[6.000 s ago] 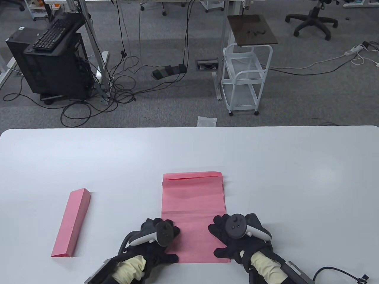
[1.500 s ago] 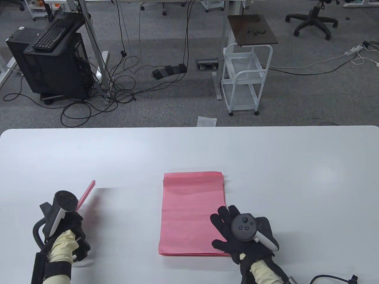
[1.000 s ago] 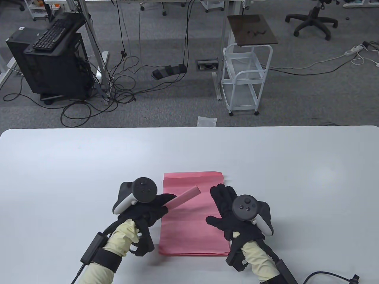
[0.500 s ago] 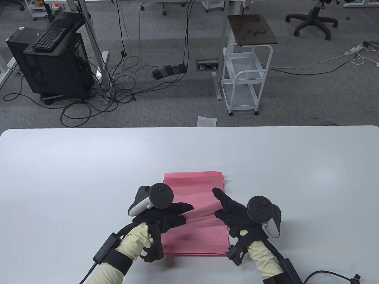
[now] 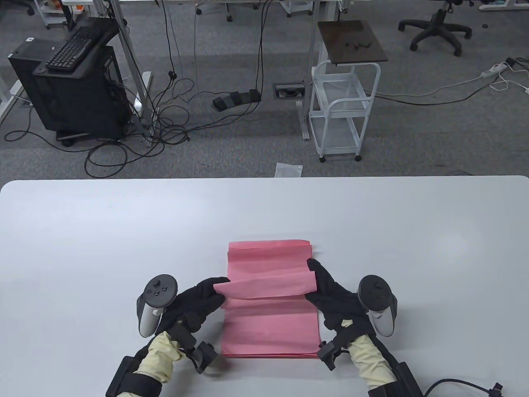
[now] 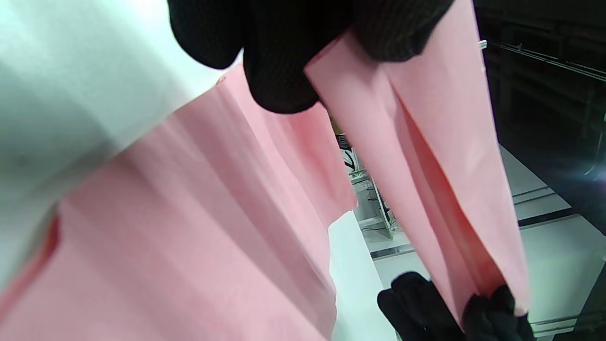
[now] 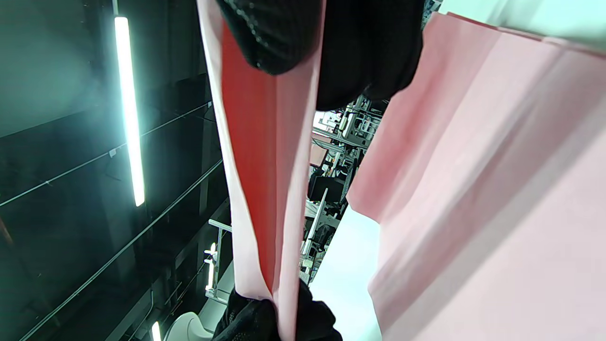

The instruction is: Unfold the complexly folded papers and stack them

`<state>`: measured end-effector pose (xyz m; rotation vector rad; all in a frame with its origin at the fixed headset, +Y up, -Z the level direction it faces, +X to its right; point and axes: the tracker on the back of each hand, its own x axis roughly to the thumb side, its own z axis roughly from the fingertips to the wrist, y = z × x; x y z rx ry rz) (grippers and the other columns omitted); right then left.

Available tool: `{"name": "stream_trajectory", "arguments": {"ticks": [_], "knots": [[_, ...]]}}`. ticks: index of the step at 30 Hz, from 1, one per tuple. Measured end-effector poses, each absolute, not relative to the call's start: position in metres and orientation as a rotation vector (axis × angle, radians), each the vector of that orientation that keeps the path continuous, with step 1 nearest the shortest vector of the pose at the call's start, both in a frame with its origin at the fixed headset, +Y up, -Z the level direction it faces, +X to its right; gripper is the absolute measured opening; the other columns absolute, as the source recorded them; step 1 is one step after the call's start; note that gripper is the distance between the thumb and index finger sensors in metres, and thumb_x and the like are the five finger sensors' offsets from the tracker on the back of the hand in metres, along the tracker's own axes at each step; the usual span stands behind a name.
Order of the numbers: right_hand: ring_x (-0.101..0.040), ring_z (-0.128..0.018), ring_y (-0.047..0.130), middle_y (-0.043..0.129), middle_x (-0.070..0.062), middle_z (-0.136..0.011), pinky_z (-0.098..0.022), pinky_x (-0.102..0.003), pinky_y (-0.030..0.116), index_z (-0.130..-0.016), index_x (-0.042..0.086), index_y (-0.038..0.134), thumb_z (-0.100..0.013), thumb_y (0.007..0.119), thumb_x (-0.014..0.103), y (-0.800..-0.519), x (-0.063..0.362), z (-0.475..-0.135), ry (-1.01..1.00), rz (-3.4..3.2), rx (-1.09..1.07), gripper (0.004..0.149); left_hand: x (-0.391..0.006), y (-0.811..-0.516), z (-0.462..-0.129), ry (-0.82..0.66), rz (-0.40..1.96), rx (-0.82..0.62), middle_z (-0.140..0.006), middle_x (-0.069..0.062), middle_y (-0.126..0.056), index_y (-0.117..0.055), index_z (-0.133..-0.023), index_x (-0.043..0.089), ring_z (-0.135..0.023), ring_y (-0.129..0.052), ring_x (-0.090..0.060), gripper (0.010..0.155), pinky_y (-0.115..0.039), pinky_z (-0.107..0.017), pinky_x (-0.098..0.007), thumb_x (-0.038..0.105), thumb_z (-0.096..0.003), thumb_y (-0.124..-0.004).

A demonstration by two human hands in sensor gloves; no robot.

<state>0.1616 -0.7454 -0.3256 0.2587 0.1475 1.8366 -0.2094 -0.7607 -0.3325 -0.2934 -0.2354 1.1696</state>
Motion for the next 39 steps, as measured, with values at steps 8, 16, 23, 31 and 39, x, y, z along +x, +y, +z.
{"name": "stream_trajectory", "arguments": {"ticks": [8,16,23,31,39], "knots": [[-0.031,-0.082,0.08,0.089,-0.003,-0.076,-0.076,-0.063,0.033,-0.095,0.029,0.073,-0.05,0.074,0.032,-0.738,0.162,-0.327,0.015,1.775,0.255,0.045,-0.197,-0.754,-0.326,-0.244,1.095,-0.299,-0.082,0.0,-0.09,-0.071,-0.095,0.025,-0.075,-0.093,-0.022,0.043,-0.071,-0.066,-0.047,0.032,-0.053,-0.075],[-0.033,-0.067,0.089,0.095,-0.006,-0.057,-0.071,-0.064,0.042,-0.076,0.008,0.085,-0.05,0.074,0.035,-0.745,0.166,-0.329,0.041,1.718,0.086,0.039,-0.193,-0.742,-0.326,-0.315,0.982,-0.319,-0.085,0.0,-0.088,-0.066,-0.099,0.022,-0.078,-0.092,-0.024,0.048,-0.07,-0.068,-0.049,0.03,-0.053,-0.075],[-0.033,-0.07,0.087,0.095,-0.007,-0.059,-0.071,-0.064,0.039,-0.076,0.009,0.086,-0.05,0.074,0.035,-0.743,0.165,-0.329,0.033,1.768,0.119,0.039,-0.198,-0.734,-0.327,-0.214,0.786,-0.326,-0.023,0.013,-0.099,-0.086,-0.086,0.025,-0.019,-0.101,-0.008,0.039,-0.083,-0.054,-0.04,0.042,-0.0526,-0.077],[-0.036,-0.092,0.071,0.092,-0.008,-0.076,-0.073,-0.066,0.026,-0.081,0.015,0.086,-0.05,0.074,0.038,-0.745,0.162,-0.329,0.074,1.676,0.196,0.041,-0.198,-0.745,-0.32,-0.136,1.144,-0.383,-0.087,-0.004,-0.094,-0.07,-0.097,0.012,-0.081,-0.096,-0.031,0.054,-0.062,-0.074,-0.049,0.048,-0.0568,-0.065],[-0.038,-0.09,0.072,0.092,-0.013,-0.076,-0.072,-0.068,0.027,-0.08,0.012,0.088,-0.049,0.075,0.036,-0.739,0.164,-0.332,0.064,1.72,0.146,0.041,-0.192,-0.747,-0.312,-0.09,1.105,-0.246,-0.094,0.007,-0.082,-0.052,-0.103,0.029,-0.09,-0.088,-0.019,0.053,-0.052,-0.081,-0.043,0.027,-0.054,-0.071]]}}
